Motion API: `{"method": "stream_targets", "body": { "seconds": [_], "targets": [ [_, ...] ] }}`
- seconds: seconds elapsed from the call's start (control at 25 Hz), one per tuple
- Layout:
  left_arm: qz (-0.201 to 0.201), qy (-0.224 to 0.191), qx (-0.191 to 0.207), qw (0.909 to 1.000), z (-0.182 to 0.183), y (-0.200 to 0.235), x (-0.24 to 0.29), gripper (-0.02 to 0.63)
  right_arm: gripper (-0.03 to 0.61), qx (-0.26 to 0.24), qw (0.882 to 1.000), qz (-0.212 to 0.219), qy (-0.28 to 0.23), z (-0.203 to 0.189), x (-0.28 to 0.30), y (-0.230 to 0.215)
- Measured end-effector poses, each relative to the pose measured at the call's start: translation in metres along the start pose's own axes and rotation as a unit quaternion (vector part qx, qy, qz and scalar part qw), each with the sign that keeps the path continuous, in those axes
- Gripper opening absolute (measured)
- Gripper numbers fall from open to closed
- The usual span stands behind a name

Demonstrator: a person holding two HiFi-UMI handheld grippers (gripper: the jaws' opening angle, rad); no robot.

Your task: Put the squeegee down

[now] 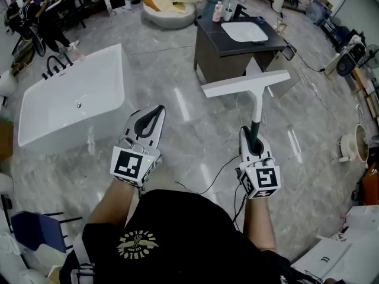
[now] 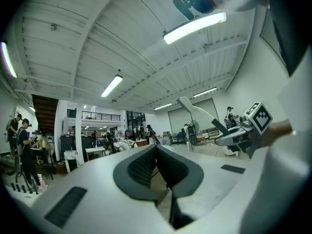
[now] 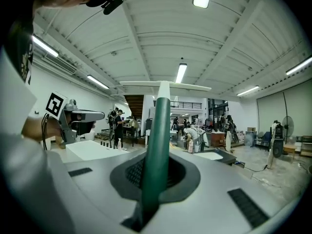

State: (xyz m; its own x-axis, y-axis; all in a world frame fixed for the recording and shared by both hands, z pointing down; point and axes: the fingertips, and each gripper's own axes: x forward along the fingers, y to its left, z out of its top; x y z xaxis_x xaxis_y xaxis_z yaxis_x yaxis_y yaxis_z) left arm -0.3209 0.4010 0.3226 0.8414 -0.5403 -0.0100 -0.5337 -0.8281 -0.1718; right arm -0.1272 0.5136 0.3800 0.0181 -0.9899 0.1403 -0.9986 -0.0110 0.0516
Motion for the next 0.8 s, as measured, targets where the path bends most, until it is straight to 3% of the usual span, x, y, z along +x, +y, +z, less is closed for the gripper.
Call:
{"method": "stream_targets", "body": {
  "seconds": [0.36,0.8],
  "targets": [
    [-0.005,0.008,-0.019,0.9998,-0.007,0.021,0.022,0.024,0.032,0.015,1.000,-0.012,0.005,-0.008,0.032,-0.016],
    [-0.023,0.012,-0.030,0.9992,-0.031,0.079,0.124,0.024,0.032,0.015,0.999,-0.033,0.020,0.007,0.121,-0.061]
  ]
}}
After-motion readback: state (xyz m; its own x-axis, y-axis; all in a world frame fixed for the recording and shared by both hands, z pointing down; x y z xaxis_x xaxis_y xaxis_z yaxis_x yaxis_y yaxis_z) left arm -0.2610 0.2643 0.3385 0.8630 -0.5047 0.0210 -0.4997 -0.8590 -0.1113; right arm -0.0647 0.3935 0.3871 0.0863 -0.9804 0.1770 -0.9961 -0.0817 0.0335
